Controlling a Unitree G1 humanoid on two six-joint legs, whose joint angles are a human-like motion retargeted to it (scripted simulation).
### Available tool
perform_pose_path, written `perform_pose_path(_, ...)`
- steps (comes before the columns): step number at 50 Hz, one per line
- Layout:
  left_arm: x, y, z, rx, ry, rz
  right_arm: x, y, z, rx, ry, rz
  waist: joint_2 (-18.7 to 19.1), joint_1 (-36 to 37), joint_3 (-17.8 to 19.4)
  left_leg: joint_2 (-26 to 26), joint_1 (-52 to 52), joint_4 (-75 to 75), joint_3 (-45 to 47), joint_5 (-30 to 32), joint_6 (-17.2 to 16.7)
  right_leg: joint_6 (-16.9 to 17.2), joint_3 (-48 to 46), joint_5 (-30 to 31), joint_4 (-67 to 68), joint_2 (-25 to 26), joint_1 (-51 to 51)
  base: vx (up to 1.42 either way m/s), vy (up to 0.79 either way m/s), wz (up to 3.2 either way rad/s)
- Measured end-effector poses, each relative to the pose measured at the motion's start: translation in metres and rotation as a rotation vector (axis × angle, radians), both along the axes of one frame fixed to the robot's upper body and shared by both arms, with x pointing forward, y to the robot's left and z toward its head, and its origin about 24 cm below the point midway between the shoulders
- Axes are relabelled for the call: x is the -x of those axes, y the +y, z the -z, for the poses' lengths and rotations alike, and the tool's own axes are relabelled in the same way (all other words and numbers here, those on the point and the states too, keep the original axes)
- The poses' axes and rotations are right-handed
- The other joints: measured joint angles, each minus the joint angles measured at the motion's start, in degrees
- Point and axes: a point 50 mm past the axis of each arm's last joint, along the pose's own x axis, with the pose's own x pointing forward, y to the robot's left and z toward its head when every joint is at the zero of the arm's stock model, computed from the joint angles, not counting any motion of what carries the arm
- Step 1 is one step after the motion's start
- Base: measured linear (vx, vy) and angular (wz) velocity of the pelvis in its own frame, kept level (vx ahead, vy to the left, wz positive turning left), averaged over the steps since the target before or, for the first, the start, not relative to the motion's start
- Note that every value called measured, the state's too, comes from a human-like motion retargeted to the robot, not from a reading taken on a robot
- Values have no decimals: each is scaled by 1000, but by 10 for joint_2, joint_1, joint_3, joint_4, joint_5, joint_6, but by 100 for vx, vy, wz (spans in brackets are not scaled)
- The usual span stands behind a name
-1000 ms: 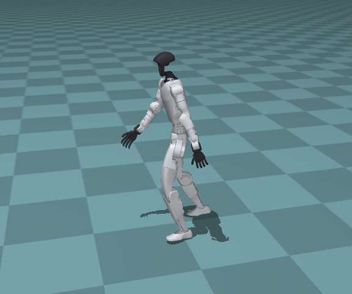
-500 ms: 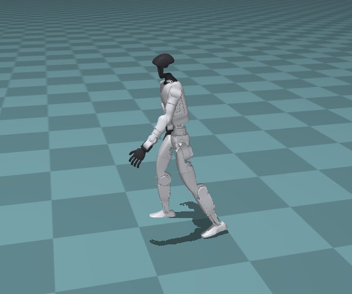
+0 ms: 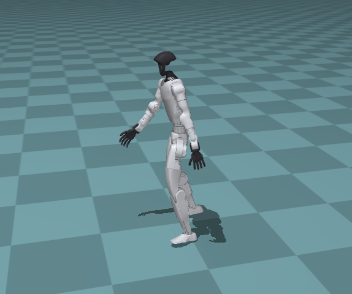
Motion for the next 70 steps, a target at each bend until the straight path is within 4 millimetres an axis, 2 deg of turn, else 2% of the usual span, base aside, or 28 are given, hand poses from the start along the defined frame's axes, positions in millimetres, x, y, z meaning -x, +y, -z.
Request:
perform_pose_path(3, 21, 12, -5, -31, 51, -56, -7, -2, -7, -1, -19, 8, -1, 19, -3, 7, 11, -66, -9, 51, 1, -2, 1, -4, 20, 4, 25, 61, 32, -4)
perform_pose_path(5, 20, 19, -7, -48, 53, -57, 0, -13, -3, -29, 1, 81, -10, 28, -5, -2, 25, -55, -22, 33, 4, -5, 0, 5, 51, -3, 33, 61, 36, 34)
perform_pose_path(7, 5, 26, -9, -71, 1, -51, 19, -30, 9, -55, 41, 186, -15, 33, -7, -10, 42, -42, -34, 6, 6, -9, -4, 33, 112, -7, 26, 62, 38, 61)
perform_pose_path(10, -35, 32, -12, -120, -130, -39, 62, -51, 36, -41, 156, 302, -22, 36, -10, -23, 68, -40, -55, -11, 6, -20, -14, 95, 247, -11, -16, 61, 35, 84)
perform_pose_path(12, -69, 32, -16, -152, -225, -20, 96, -56, 55, -13, 276, 309, -28, 31, -11, -32, 81, -43, -72, -14, 4, -31, -39, 135, 339, -26, -57, 60, 28, 96)
perform_pose_path(13, -87, 31, -19, -163, -269, -8, 113, -56, 64, -2, 342, 295, -30, 26, -11, -35, 89, -46, -80, -15, 1, -42, -61, 136, 379, -39, -77, 59, 22, 93)
perform_pose_path(16, -139, 20, -30, -161, -380, 44, 158, -47, 88, -11, 538, 199, -32, 5, -10, -40, 119, -68, -104, -12, -13, -72, -118, 79, 449, -70, -122, 59, 15, 89)
perform_pose_path(20, -199, -7, -49, -89, -496, 167, 208, -30, 106, -108, 749, 61, -29, -41, -12, -38, 166, -108, -136, 3, -25, -63, -129, 18, 424, -33, -169, 58, 2, 83)
perform_pose_path(23, -235, -30, -64, -38, -582, 283, 231, -27, 110, -170, 838, 29, -24, -81, -15, -36, 190, -121, -155, 11, -31, -53, -147, -16, 323, -13, -194, 58, -6, 63)
perform_pose_path(25, -255, -45, -76, -19, -654, 348, 239, -30, 110, -185, 868, 43, -21, -106, -17, -38, 198, -118, -168, 14, -35, -47, -156, -8, 213, 0, -200, 59, -11, 50)
perform_pose_path(28, -279, -63, -95, -7, -785, 408, 238, -39, 108, -164, 863, 95, -15, -132, -14, -45, 210, -95, -181, 18, -38, -41, -171, 50, 48, 11, -180, 62, -15, 11)
perform_pose_path(30, -287, -70, -103, 0, -849, 432, 230, -46, 105, -141, 829, 125, -4, -137, -13, -41, 214, -66, -178, 24, -40, -56, -161, 28, 54, 18, -171, 65, -18, -40)
perform_pose_path(32, -285, -73, -103, 13, -884, 420, 215, -52, 100, -104, 772, 136, 3, -141, -8, -41, 212, -9, -173, 35, -41, -53, -149, -7, 70, 16, -149, 69, -17, -54)
perform_pose_path(36, -257, -66, -79, 23, -796, 325, 175, -62, 87, -10, 666, 159, 9, -143, 5, -38, 157, 188, -147, 65, -34, -55, -128, -31, 72, 9, -97, 67, -13, -60)
perform_pose_path(39, -217, -58, -51, 42, -639, 262, 134, -66, 72, 58, 556, 156, 16, -139, -4, -20, 87, 322, -98, 43, -7, -60, -106, -34, 67, 6, -80, 61, -4, -67)
perform_pose_path(42, -168, -51, -25, 62, -455, 271, 95, -60, 55, 55, 415, 162, 21, -122, -12, -18, 30, 363, -74, 8, 13, -55, -84, -22, 51, 5, -61, 60, 3, -72)
perform_pose_path(45, -115, -41, -7, 77, -283, 282, 64, -46, 41, -9, 263, 180, 20, -82, -15, -41, -14, 316, -91, -7, 6, -51, -58, -4, 38, 8, -41, 59, 7, -90)
perform_pose_path(49, -59, -18, 1, 45, -129, 167, 34, -22, 25, -82, 94, 159, 5, -19, -8, -48, -34, 145, -88, -30, 1, -33, -28, 8, 27, 5, -13, 60, 13, -79)
perform_pose_path(52, -32, 2, -1, -10, -83, -2, 20, -4, 16, -96, 26, 85, -3, 9, 2, -34, -21, -20, -49, -22, 10, -24, -25, 2, 19, 6, 27, 65, 23, -36)
perform_pose_path(55, -13, 19, -6, -71, -55, -120, 24, 6, 23, -94, 67, 7, -5, 32, 8, -32, -5, -97, -97, 32, 0, -33, -19, -2, 37, 15, 64, 68, 27, -25)
perform_pose_path(58, -18, 29, -10, -98, -64, -154, 41, 2, 39, -95, 184, -21, -17, 44, 15, -41, 23, -71, -133, 11, -13, -29, -4, 27, 137, 14, 55, 68, 29, 3)
perform_pose_path(61, -43, 32, -13, -104, -135, -152, 73, -8, 59, -61, 332, -11, -29, 40, 12, -47, 44, -39, -134, -28, -14, -15, 5, 93, 292, 11, -5, 66, 27, 28)
perform_pose_path(63, -68, 31, -16, -120, -198, -127, 100, -15, 73, -23, 440, 6, -33, 33, 8, -49, 57, -26, -141, -40, -14, -15, -13, 144, 383, 0, -52, 65, 21, 44)
perform_pose_path(64, -83, 30, -19, -129, -229, -103, 114, -19, 79, -6, 490, 14, -33, 27, 6, -50, 65, -24, -144, -43, -16, -24, -33, 144, 418, -14, -74, 64, 19, 46)
perform_pose_path(67, -134, 22, -29, -146, -333, -24, 153, -26, 93, 13, 629, 10, -30, 1, 4, -50, 97, -35, -156, -36, -28, -58, -93, 86, 476, -55, -127, 63, 13, 54)
perform_pose_path(70, -186, 5, -45, -131, -464, 71, 184, -31, 100, -15, 731, -12, -22, -38, 4, -49, 134, -63, -178, -16, -32, -56, -102, 59, 454, -43, -166, 61, 5, 69)
